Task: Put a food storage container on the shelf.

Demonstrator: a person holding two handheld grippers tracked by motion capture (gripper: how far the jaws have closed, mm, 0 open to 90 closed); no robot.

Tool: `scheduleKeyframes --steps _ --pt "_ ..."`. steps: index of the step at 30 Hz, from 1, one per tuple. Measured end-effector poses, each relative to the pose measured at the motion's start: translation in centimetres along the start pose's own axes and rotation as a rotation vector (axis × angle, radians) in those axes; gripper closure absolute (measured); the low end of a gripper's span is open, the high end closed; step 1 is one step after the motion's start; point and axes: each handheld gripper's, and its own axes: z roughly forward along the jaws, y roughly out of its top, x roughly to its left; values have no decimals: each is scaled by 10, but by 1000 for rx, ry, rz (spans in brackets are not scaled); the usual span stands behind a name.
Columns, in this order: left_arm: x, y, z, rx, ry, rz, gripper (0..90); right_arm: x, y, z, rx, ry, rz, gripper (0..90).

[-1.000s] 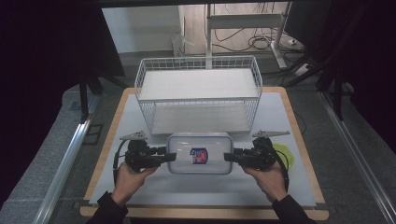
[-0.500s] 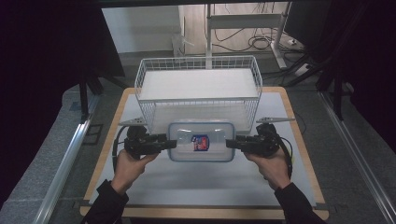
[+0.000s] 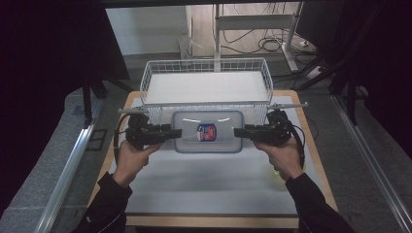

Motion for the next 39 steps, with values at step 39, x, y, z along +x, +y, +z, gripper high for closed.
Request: scheduleKeyframes --steps 39 --pt "28 98 -16 -70 -8 -39 502 -9 106 8 -51 27 27 529"
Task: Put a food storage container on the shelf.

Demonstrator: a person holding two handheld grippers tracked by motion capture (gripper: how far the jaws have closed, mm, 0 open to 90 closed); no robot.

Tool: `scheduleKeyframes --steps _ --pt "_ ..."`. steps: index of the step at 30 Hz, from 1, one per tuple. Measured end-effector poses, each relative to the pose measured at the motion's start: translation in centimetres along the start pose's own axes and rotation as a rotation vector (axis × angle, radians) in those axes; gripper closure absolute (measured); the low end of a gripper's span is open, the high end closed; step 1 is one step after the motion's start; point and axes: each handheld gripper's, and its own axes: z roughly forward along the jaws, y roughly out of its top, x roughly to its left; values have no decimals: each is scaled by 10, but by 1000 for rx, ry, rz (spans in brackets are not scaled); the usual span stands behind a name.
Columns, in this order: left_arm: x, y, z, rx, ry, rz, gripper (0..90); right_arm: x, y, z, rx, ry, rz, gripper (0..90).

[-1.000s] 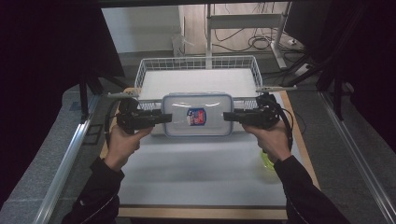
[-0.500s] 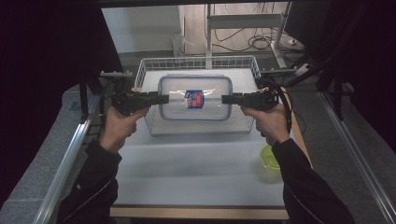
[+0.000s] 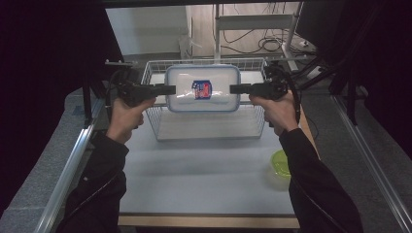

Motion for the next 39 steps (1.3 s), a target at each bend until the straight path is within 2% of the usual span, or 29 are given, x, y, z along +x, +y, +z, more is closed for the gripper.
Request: scheduleKeyframes --steps 9,18,25,30,32,34,37,39 --pt "9 5 13 7 -2 -15 503 -13 9 1 -30 -8 22 528" --pt "17 13 16 1 20 -47 499 -22 17 10 -35 -5 60 527" --pt "22 12 16 1 35 -45 488 -25 17 19 -23 -4 77 524" --pt "21 12 17 2 54 0 472 -28 18 20 -24 -8 80 519" --pt "21 12 18 -1 59 5 466 -28 18 21 -31 -13 78 514" --pt "20 12 19 0 72 12 456 -29 18 22 -36 -19 78 508" --pt "17 12 19 6 112 49 434 -29 17 23 -52 -27 70 501" --pt "17 11 20 5 116 56 427 -29 17 23 -55 -32 64 499"
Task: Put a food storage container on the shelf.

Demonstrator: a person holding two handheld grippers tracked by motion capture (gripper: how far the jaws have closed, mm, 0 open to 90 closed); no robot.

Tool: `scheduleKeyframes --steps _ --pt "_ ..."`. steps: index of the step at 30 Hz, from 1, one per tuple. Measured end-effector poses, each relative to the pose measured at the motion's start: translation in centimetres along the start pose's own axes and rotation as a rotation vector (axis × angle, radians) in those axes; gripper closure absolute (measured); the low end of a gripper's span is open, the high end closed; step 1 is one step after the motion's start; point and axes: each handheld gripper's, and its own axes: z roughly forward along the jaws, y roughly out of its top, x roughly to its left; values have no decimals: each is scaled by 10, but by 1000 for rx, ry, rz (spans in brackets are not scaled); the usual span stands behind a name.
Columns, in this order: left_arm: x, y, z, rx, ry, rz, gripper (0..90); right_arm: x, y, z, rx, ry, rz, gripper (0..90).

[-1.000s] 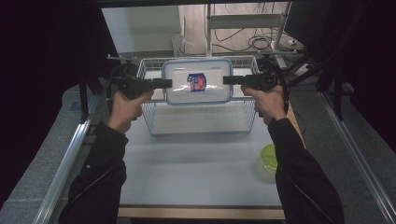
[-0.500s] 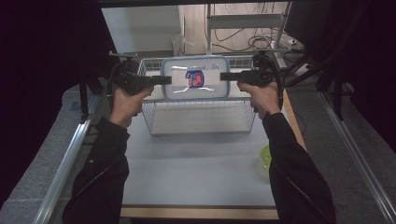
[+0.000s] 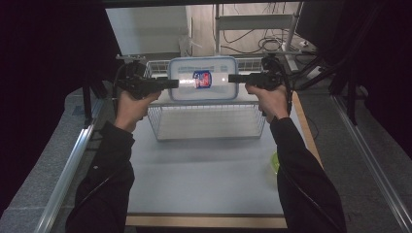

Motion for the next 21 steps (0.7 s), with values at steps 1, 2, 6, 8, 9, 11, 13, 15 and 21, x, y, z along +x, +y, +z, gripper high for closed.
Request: scheduleKeyframes --steps 1,2,6,8,9,11,13,15,21 --pt "0 0 0 -1 1 2 426 0 0 0 -4 -1 -1 497" --pt "0 0 0 -1 3 5 422 0 0 0 -9 -4 -5 493" --pt "-3 -1 5 13 36 26 349 1 -2 3 -3 -39 -28 483" --pt "-3 -1 7 14 66 23 313 1 -3 7 6 -66 -42 458" --pt "-1 -1 8 13 50 16 294 1 -3 8 11 -87 -49 431" --pt "-1 1 9 0 73 18 341 -2 -5 9 -11 -64 -17 462" --pt "-1 2 10 5 78 26 315 -4 -5 10 -20 -57 -13 462" --pt "-6 5 11 19 109 62 308 -4 -5 9 -20 -59 -17 464" --pt "-21 -1 4 -7 164 161 285 0 -9 2 -52 -95 -103 443"
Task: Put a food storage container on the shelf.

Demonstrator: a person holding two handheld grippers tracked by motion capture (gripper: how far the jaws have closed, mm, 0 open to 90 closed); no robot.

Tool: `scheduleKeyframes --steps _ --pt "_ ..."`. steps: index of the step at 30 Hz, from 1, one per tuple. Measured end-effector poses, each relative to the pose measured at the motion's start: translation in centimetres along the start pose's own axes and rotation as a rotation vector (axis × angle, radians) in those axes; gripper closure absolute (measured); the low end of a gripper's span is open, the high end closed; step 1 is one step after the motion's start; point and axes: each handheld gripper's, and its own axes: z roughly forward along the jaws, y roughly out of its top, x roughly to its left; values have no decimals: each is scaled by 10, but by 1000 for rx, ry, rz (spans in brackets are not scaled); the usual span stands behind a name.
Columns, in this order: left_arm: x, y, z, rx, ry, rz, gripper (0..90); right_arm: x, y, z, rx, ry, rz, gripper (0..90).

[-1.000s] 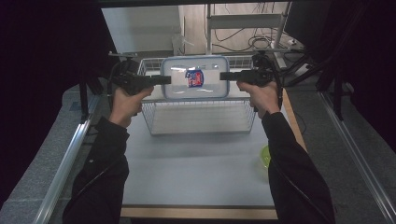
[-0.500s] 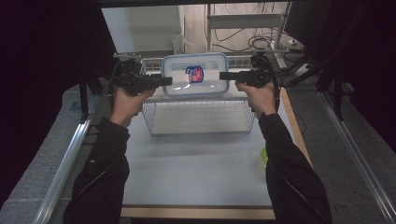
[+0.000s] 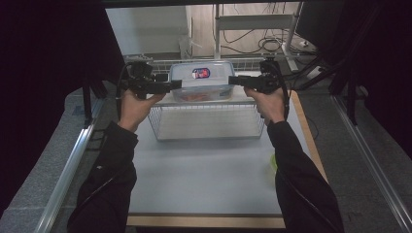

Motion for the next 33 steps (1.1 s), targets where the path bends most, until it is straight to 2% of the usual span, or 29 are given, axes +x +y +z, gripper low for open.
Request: scheduleKeyframes --steps 2,3,5,6,7,8,12,16,18,21,27,29,33 --pt "-4 -4 -6 -10 27 36 318 0 -3 -6 -17 1 -22 443" --pt "-6 -7 -8 -13 28 37 336 1 -4 -9 -22 -1 -34 451" --pt "-7 -13 -15 -40 10 22 387 2 -8 -15 -19 1 -65 498" --pt "-7 -13 -15 -40 10 22 413 2 -8 -15 -19 1 -65 498" --pt "-9 -21 -21 -72 -23 5 447 5 -13 -21 -23 -17 -107 568" --pt "-10 -25 -23 -83 -32 -3 477 7 -15 -24 -29 -25 -132 605" --pt "-15 -41 -24 -68 -49 8 603 16 -26 -29 -21 -29 -187 742" --pt "-20 -52 -16 -35 -40 43 761 24 -36 -23 12 -23 -224 832" --pt "-22 -54 -10 -23 -37 57 803 25 -40 -17 28 -14 -231 857" --pt "-25 -53 -4 -16 -6 71 828 27 -43 -8 47 -9 -227 875" --pt "-20 -50 4 -18 18 47 848 27 -44 6 67 -22 -233 878" --pt "-19 -49 7 -9 35 44 848 25 -44 10 68 -33 -228 878" --pt "-14 -47 12 1 39 26 846 21 -44 16 60 -36 -207 882"
